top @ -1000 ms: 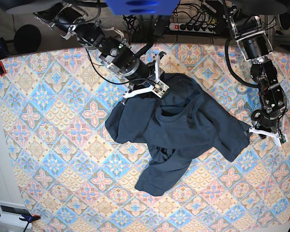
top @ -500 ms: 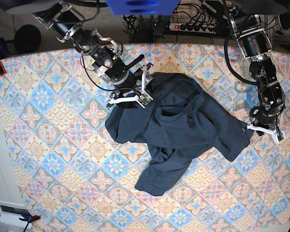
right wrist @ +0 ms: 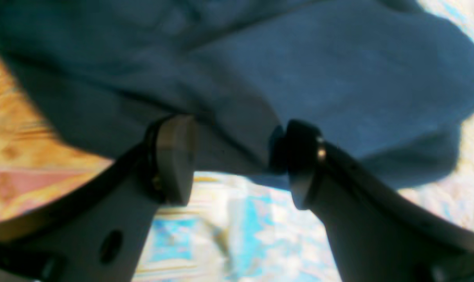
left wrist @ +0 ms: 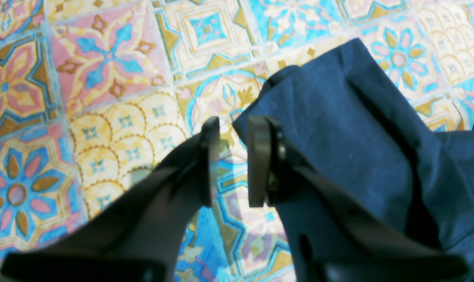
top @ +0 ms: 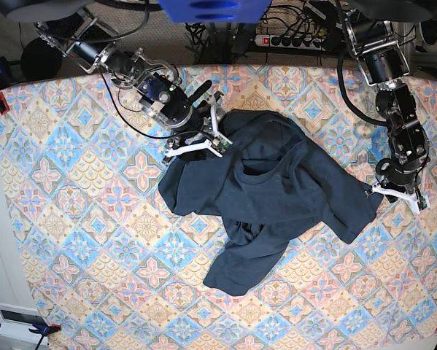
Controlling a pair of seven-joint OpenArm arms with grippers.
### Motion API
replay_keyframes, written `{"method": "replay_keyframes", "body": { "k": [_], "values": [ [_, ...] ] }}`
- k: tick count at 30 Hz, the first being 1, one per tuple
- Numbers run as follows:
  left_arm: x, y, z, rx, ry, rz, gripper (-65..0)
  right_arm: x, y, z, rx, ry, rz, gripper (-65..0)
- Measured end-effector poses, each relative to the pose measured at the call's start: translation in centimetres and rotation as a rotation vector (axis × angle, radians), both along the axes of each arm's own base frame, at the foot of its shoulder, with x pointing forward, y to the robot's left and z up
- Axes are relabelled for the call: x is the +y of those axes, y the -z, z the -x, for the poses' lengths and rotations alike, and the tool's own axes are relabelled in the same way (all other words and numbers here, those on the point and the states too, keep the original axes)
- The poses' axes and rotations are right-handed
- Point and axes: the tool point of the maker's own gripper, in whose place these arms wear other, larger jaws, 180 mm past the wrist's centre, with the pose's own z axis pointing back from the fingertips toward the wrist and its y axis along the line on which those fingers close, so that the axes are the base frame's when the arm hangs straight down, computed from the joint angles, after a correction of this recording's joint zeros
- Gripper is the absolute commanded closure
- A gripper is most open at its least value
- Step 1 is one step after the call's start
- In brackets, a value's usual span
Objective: Layout the t-shirt on the table in an organized manner, then fold the t-shirt properly
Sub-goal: 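Spread the shirt between both grippers, pulling its edges apart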
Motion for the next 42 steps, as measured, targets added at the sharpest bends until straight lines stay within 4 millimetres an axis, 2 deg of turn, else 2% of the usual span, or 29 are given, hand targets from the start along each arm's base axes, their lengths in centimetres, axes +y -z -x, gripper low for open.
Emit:
{"method": "replay_keyframes", "body": {
  "k": [2,5,10,13,17,21,24,27,29,30,31,33,35,39,42],
  "values": [
    [0.0,0.0,0.0,0.0,0.003,0.0,-12.7,0.5,0.0,0.3,0.002,-0.012,-0.009,-35.3],
    [-0.1,0.0,0.0,0.001,0.003,0.0,-12.7,0.2,0.0,0.1,-0.003,-0.008,-0.004,-35.3],
    [-1.9,0.6,-0.5,0.018,0.057,-0.005,-12.7,-0.3,0.4,-0.2,0.001,0.003,0.013,-34.6],
    [-2.4,0.8,-0.6,0.022,0.072,-0.003,-12.7,-0.6,0.8,-0.6,0.005,0.0,0.032,-28.1],
    [-3.0,1.0,-0.7,0.033,0.092,-0.013,-12.7,-1.3,0.9,-2.1,-0.016,0.017,0.055,-13.7],
    [-3.5,1.5,-0.4,0.044,0.107,-0.01,-12.7,-1.6,1.4,-1.6,0.006,0.027,0.061,0.0],
    [-3.6,2.0,0.8,0.064,0.112,-0.021,-12.7,-1.9,-0.3,-2.8,-0.027,0.06,0.024,-0.9],
    [-4.0,2.1,2.2,0.069,0.132,-0.04,-12.7,-2.2,-5.1,-5.3,-0.136,0.114,-0.066,-0.7],
    [-4.2,2.1,3.0,0.073,0.141,-0.05,-12.7,-3.6,-8.1,-6.5,-0.213,0.17,-0.124,-0.7],
    [-4.2,2.2,3.3,0.075,0.146,-0.052,-12.7,-4.6,-8.7,-6.5,-0.232,0.195,-0.124,-0.7],
    [-4.3,2.3,3.6,0.082,0.15,-0.057,-12.7,-5.7,-8.8,-6.4,-0.226,0.226,-0.117,-0.6],
    [-4.6,2.9,4.3,0.106,0.164,-0.068,-12.7,-7.0,-7.8,-5.6,-0.196,0.266,-0.101,-0.6],
    [-5.6,3.6,4.6,0.129,0.198,-0.068,-12.7,-7.2,-6.8,-4.8,-0.159,0.265,-0.087,-0.5],
    [-7.3,4.2,4.6,0.138,0.245,-0.053,-12.7,-7.2,-7.4,-4.7,-0.181,0.268,-0.113,-0.4],
    [-7.4,3.8,5.1,0.129,0.251,-0.069,-12.7,-9.0,-6.2,-3.3,-0.171,0.304,-0.123,-0.4]
  ]
}}
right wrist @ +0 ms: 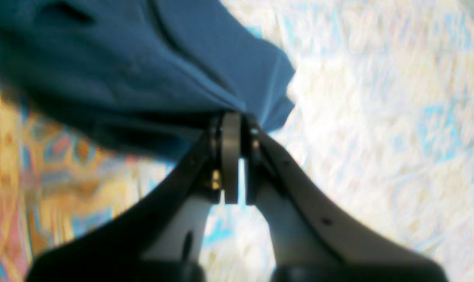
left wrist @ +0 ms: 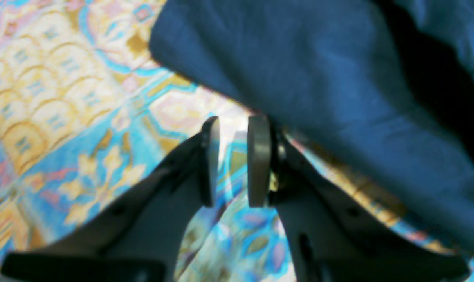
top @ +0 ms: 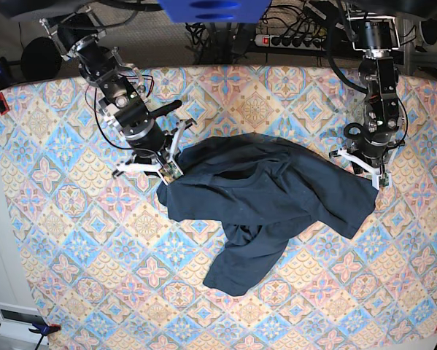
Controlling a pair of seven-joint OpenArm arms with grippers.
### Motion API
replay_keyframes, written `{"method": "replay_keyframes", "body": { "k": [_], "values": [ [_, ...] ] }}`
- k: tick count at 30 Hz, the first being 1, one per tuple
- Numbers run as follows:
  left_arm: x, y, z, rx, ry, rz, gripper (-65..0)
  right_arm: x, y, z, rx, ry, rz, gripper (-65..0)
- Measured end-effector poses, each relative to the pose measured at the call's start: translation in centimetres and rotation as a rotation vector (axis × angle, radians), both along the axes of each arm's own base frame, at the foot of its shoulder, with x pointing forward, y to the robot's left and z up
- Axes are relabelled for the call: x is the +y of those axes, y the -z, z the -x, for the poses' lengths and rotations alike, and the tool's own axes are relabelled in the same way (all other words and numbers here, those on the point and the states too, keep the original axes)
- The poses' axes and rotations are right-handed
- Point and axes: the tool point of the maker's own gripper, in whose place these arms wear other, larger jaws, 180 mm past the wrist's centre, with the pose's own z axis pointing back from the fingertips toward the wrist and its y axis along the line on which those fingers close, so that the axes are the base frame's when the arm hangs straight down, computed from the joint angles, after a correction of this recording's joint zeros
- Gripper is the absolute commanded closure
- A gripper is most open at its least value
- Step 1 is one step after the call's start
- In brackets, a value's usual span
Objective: Layout the t-shirt on the table in an organized manner, then fold the t-shirt properly
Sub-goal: 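Spread the shirt between both grippers, pulling its edges apart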
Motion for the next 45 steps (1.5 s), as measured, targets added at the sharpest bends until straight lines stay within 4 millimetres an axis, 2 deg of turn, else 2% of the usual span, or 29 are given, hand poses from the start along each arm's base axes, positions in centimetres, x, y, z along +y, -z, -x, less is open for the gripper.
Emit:
{"method": "replay_keyframes", "body": {
  "k": [2,3,6,10,13,16,20,22,28,30,33,35,42,45],
  "values": [
    [-0.4,-0.4,0.3,-0.016,0.016,-0.021,-12.7,-2.0,1.4,1.6,0.035,0.042,0.008,-0.4],
    [-1.3,-0.6,0.2,-0.03,0.045,-0.027,-12.7,-2.9,1.7,2.0,0.038,0.068,0.009,-0.4],
    [-3.8,-0.9,-0.1,-0.057,0.116,-0.001,-12.7,-4.6,1.4,1.7,0.012,0.117,0.013,-0.4],
    [-3.1,-1.5,-0.4,-0.084,0.149,-0.159,-12.6,-4.8,1.1,1.4,0.001,0.122,0.011,-0.4],
    [-4.6,-1.9,-1.0,-0.126,0.249,-0.297,-12.6,-4.7,1.3,1.6,0.008,0.118,0.009,-0.4],
    [-6.2,-2.7,-1.7,-0.185,0.354,-0.427,-12.6,-5.5,0.9,1.1,-0.007,0.14,0.011,-0.3],
    [-4.9,-3.3,-2.5,-0.215,0.4,-0.626,-12.7,-5.6,0.7,0.9,-0.013,0.145,0.011,-0.3],
    [-4.8,-3.4,-3.1,-0.228,0.43,-0.686,-12.7,-5.5,0.3,0.4,-0.026,0.147,0.007,-0.3],
    [-4.3,-2.7,-4.4,-0.227,0.46,-0.744,-13.3,-5.5,0.0,0.0,-0.036,0.146,0.007,-0.3],
    [-4.7,-2.9,-4.9,-0.238,0.465,-0.747,-15.1,-5.5,-0.2,-0.2,-0.044,0.143,0.007,-0.3],
    [-6.9,-3.6,-5.4,-0.277,0.513,-0.743,-23.4,-5.5,-0.5,-0.5,-0.053,0.145,0.005,-0.3],
    [-8.7,-3.8,-5.2,-0.303,0.551,-0.728,-26.5,-5.5,-0.6,-0.6,-0.056,0.145,0.005,-0.3],
    [-13.8,-2.2,-4.1,-0.313,0.699,-0.694,-26.7,-5.5,-0.5,-0.6,-0.054,0.146,0.005,-0.3],
    [-14.6,-1.5,-3.6,-0.291,0.738,-0.691,-26.7,-5.5,-0.5,-0.6,-0.054,0.147,0.005,-0.3]
  ]
}}
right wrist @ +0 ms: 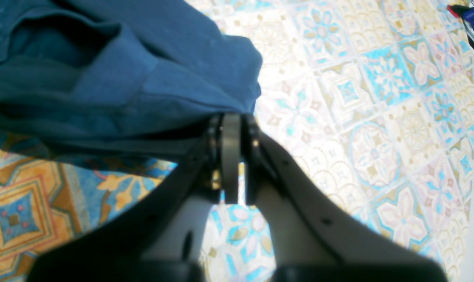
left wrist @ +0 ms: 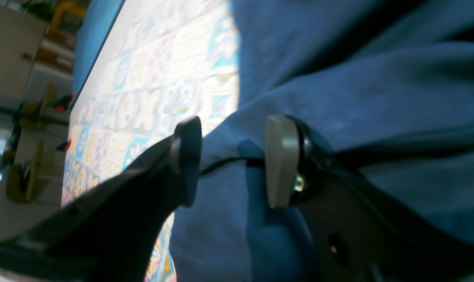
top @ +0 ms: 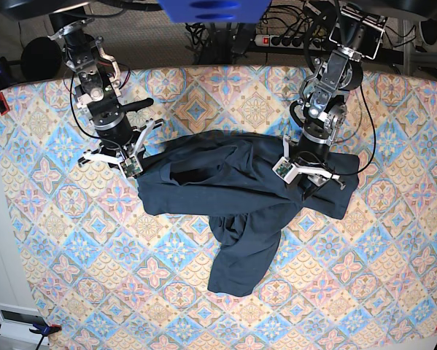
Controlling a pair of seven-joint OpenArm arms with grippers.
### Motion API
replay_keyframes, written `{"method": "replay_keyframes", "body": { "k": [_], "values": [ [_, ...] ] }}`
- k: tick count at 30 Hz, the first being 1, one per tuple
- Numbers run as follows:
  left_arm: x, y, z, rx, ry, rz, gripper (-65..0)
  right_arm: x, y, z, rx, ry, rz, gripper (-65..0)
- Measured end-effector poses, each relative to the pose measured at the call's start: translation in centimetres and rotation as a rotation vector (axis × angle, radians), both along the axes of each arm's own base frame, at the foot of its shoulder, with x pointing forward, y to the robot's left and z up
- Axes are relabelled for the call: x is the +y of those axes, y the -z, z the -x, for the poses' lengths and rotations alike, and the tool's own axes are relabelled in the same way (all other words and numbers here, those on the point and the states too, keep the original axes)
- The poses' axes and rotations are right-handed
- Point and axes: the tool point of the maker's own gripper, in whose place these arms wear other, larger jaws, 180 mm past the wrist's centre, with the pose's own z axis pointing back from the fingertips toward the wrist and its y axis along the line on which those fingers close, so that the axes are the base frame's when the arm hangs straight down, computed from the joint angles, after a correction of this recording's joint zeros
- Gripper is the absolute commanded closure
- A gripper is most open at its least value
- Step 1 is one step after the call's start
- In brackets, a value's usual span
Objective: Layout the t-shirt on the table in an organized manner, then fold the t-shirt properly
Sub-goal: 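Spread the shirt between both grippers, pulling its edges apart, then grasp the shirt body with the left gripper beside the right gripper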
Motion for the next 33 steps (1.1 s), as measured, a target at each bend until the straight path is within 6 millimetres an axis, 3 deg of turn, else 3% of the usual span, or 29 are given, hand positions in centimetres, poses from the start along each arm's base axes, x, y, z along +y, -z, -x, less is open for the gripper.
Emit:
{"method": "replay_keyframes", "body": {
  "k": [3,6,11,18,23,26,33],
  "values": [
    [0.1,0.6,-0.1,0.05,-0.028,0.022,-26.7,0.0,0.0,0.0,0.001,0.0,0.0,-0.3],
    [0.0,0.0,-1.7,0.058,-0.056,0.075,-23.5,0.1,0.0,0.0,0.0,-0.003,-0.001,-0.3],
    [1.1,-0.1,-3.4,0.071,-0.105,0.087,0.0,-0.1,-0.1,-0.1,-0.001,0.001,0.002,-0.3],
    [1.1,-2.0,-4.9,0.026,-0.106,0.103,0.0,0.0,-0.5,-0.6,-0.017,0.001,0.001,-0.3],
    [0.0,-3.9,-4.7,-0.018,-0.077,0.119,0.0,0.1,-1.6,-1.8,-0.051,-0.004,0.001,-0.3],
    [-0.5,-4.1,-3.7,0.005,-0.087,0.125,-4.9,0.2,-2.4,-2.6,-0.079,-0.004,0.0,-0.3],
    [-1.6,-4.6,-0.9,0.174,-0.032,0.184,-30.7,0.1,-2.2,-2.4,-0.07,-0.004,0.001,-0.3]
  ]
}}
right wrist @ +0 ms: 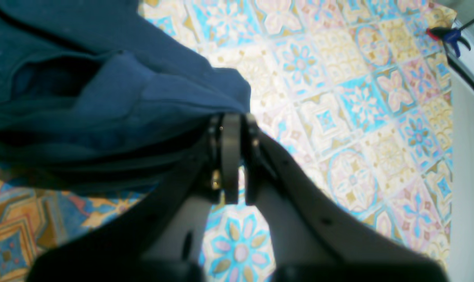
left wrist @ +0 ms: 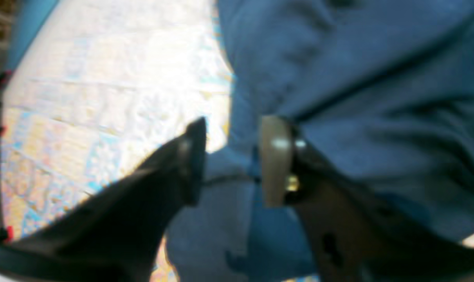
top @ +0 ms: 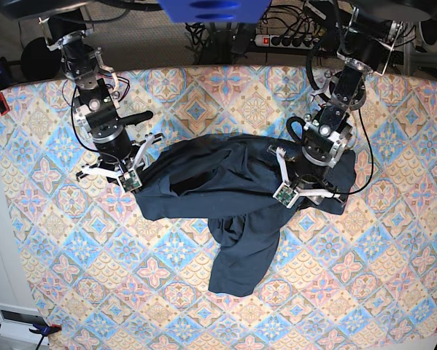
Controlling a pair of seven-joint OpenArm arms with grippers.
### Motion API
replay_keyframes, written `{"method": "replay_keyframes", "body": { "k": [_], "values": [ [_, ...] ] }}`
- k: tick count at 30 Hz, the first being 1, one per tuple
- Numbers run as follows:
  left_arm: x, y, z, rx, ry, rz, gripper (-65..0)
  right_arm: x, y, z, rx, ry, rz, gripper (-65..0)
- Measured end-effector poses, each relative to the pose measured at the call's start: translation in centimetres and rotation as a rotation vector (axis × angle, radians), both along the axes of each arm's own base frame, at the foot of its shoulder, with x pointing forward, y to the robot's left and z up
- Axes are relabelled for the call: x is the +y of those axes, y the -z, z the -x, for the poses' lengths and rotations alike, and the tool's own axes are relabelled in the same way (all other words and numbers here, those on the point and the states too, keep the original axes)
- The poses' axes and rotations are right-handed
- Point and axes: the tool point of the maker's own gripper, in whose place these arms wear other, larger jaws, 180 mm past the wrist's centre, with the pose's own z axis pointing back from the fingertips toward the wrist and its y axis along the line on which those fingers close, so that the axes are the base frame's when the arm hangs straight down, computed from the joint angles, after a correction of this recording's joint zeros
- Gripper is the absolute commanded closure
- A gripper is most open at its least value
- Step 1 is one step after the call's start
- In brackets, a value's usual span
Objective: Layout the t-shirt on the table in an organized manner, then fold the t-shirt properly
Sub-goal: 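Grasp the shirt body with the left gripper beside the right gripper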
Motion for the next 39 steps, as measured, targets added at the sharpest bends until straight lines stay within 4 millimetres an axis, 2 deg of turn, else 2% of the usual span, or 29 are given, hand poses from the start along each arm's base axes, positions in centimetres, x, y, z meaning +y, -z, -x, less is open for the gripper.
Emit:
{"method": "replay_keyframes", "body": {
  "k": [3,7,12,16,21,25,35,37,38,39],
  "values": [
    [1.0,-0.2,0.7,0.052,0.003,0.016,-37.5,0.0,0.1,0.1,0.003,0.0,0.0,-0.3],
    [1.9,0.2,0.7,0.057,-0.001,-0.023,-38.3,0.0,0.1,0.1,0.003,0.0,0.0,-0.3],
    [0.8,2.7,2.2,0.132,0.082,-0.082,-38.3,0.0,0.1,0.1,0.003,0.0,-0.001,-0.3],
    [-0.2,3.3,2.9,0.149,0.121,-0.087,-38.3,0.0,0.1,0.1,0.003,0.0,0.0,-0.3],
    [0.1,3.5,2.9,0.153,0.117,-0.095,-38.3,0.0,0.1,0.1,0.003,0.0,0.0,-0.3],
    [0.7,5.5,3.2,0.205,0.112,-0.122,-38.3,0.0,0.1,0.1,0.003,0.0,0.001,-0.3],
    [-1.7,7.7,2.5,0.223,0.127,-0.127,-38.1,0.0,0.1,0.1,0.004,-0.001,-0.001,-0.3],
    [-2.1,7.8,1.8,0.204,0.13,-0.129,-33.3,0.1,0.1,0.1,0.003,-0.002,0.0,-0.3],
    [-2.1,7.8,1.4,0.191,0.126,-0.134,-28.2,0.0,0.1,0.1,0.003,-0.001,0.0,-0.3],
    [-2.3,7.7,1.1,0.178,0.133,-0.135,-19.7,0.0,0.1,0.1,0.005,-0.001,0.0,-0.3]
  ]
}}
